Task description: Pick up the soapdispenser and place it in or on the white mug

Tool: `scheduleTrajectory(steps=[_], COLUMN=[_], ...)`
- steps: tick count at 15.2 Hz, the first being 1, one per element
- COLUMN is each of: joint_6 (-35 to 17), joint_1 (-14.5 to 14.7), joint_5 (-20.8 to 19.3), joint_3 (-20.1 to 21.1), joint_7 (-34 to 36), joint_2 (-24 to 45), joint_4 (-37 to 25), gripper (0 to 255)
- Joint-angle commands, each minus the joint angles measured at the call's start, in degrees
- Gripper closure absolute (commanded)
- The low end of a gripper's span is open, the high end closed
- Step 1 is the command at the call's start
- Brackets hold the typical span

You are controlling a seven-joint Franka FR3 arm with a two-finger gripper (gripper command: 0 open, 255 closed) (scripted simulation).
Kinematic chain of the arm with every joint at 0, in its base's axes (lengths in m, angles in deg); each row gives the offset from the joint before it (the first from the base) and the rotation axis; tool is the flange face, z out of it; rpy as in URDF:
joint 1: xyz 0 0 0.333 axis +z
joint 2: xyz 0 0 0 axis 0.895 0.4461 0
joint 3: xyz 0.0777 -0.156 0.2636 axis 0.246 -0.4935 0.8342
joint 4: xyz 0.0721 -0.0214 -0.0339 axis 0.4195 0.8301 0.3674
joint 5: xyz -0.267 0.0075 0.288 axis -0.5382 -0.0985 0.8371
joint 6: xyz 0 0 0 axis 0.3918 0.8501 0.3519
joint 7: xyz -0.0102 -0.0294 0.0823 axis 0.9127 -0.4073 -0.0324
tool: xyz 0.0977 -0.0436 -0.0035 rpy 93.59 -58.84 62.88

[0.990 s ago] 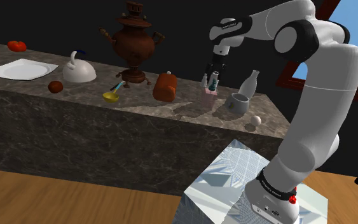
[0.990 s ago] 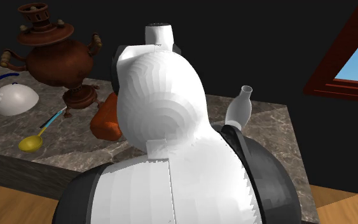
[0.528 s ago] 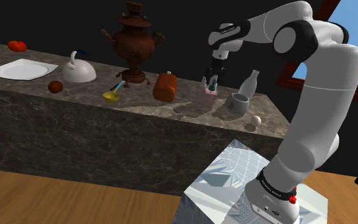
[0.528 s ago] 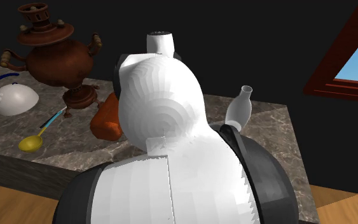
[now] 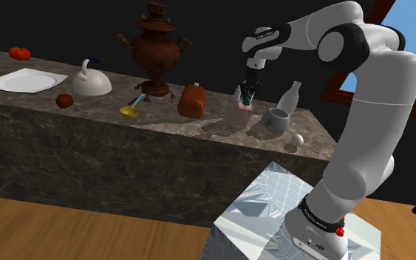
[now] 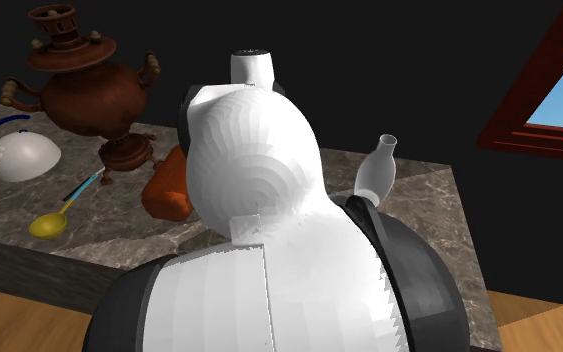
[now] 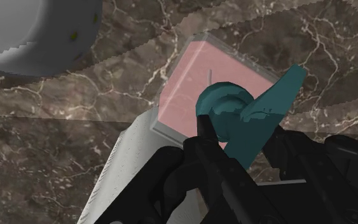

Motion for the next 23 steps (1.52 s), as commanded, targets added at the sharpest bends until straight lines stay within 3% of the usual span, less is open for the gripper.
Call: scheduleTrajectory(steps=[1, 6, 23], joint_6=[0.00, -0.01, 12.13], joint_1=[0.00, 0.00, -0.11], joint_5=[0.00, 0.00, -0.88], joint_3=[0.00, 0.00, -0.39], joint_7=[0.00, 0.00, 0.59], joint_2=[0.01, 0.01, -2.42], joint_4=[0.01, 0.02, -9.80], gripper=[255, 255, 255])
